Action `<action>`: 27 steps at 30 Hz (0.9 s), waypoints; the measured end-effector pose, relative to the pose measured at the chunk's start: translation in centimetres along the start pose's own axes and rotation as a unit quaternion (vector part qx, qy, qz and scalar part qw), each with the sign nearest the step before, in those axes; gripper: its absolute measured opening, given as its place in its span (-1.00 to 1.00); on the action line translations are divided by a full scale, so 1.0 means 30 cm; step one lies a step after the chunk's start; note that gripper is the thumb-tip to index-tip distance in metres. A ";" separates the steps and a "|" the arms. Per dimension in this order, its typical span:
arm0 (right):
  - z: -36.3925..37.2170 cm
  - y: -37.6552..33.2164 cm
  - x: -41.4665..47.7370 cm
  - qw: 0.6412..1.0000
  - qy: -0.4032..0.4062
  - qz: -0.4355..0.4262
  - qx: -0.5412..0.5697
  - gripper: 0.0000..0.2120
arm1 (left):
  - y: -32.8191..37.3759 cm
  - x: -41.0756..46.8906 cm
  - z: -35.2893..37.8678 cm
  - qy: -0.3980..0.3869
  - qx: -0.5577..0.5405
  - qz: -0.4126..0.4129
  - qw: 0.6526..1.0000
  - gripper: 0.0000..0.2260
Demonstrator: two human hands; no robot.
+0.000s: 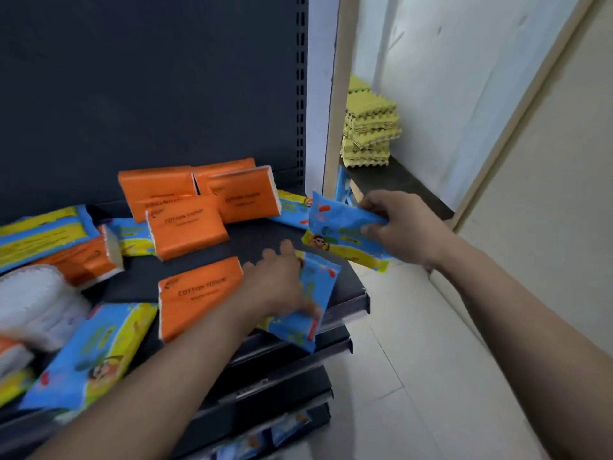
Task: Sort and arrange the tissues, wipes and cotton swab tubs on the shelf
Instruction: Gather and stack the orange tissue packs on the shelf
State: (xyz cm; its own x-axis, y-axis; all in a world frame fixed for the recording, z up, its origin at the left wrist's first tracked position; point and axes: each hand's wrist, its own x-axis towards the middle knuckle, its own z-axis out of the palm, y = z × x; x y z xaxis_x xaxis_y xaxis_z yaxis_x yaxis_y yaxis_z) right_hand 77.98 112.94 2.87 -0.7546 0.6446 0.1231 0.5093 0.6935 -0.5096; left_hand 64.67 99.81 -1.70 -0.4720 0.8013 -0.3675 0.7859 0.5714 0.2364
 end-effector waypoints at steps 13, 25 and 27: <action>-0.010 -0.114 0.093 0.988 -0.007 -0.152 0.020 -0.78 | -0.136 -0.282 -0.160 0.279 -0.249 -0.104 0.922 -0.76; 0.261 -0.725 0.026 0.926 -0.073 -0.367 0.047 -0.80 | -0.584 -0.843 -0.074 0.412 -0.298 -0.261 0.821 -0.73; 0.327 -0.856 -0.016 0.912 -0.081 -0.397 0.060 -0.78 | -0.671 -0.944 -0.050 0.422 -0.303 -0.281 0.807 -0.72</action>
State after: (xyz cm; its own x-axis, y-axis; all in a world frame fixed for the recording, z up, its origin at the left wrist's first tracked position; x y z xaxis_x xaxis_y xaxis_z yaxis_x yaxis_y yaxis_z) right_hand 61.22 91.65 7.55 -0.9217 -0.1090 0.3722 -0.2669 0.8746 -0.4048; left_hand 61.63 65.88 5.31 -0.9907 0.0746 0.1135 0.1343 0.6629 0.7365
